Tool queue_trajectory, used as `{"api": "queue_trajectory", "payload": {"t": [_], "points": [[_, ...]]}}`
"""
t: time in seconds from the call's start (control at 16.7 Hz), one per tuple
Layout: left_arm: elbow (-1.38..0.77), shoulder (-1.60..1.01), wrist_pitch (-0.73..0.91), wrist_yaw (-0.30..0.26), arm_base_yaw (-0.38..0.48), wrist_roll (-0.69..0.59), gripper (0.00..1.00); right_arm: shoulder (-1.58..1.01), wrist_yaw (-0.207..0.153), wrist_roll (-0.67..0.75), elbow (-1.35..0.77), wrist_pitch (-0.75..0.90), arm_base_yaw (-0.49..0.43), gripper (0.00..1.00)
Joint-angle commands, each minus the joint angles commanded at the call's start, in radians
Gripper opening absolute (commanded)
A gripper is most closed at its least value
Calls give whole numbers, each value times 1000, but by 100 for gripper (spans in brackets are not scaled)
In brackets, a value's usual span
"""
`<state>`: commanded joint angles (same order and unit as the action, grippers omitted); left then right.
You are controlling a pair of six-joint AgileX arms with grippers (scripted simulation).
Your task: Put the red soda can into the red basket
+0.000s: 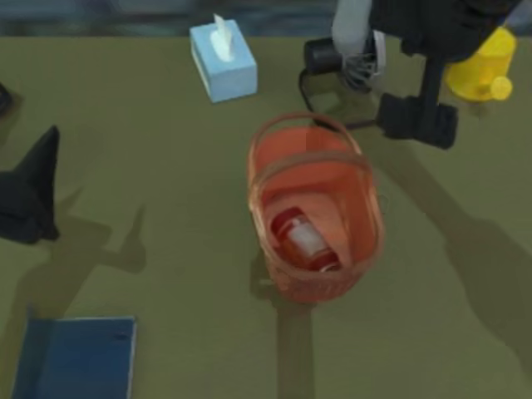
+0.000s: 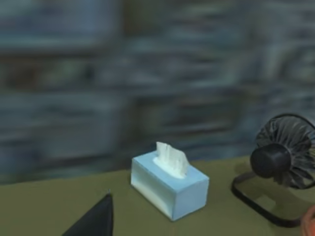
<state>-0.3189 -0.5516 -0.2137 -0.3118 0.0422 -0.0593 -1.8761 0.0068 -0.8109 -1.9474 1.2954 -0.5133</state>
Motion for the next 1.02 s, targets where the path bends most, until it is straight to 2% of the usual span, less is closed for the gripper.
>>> {"api": "queue_trajectory", "payload": {"t": [0.24, 0.48, 0.6, 1.02], "points": [[189, 342, 133, 180, -38, 28, 100, -329, 1, -135, -342, 217, -86, 100], [300, 522, 203, 292, -59, 54, 100, -508, 0, -213, -527, 343, -136, 100], [319, 552, 214, 312, -62, 59, 100, -537, 0, -226, -557, 365, -145, 100], [319, 552, 214, 312, -62, 59, 100, -531, -1, -228, -537, 349, -143, 100]]}}
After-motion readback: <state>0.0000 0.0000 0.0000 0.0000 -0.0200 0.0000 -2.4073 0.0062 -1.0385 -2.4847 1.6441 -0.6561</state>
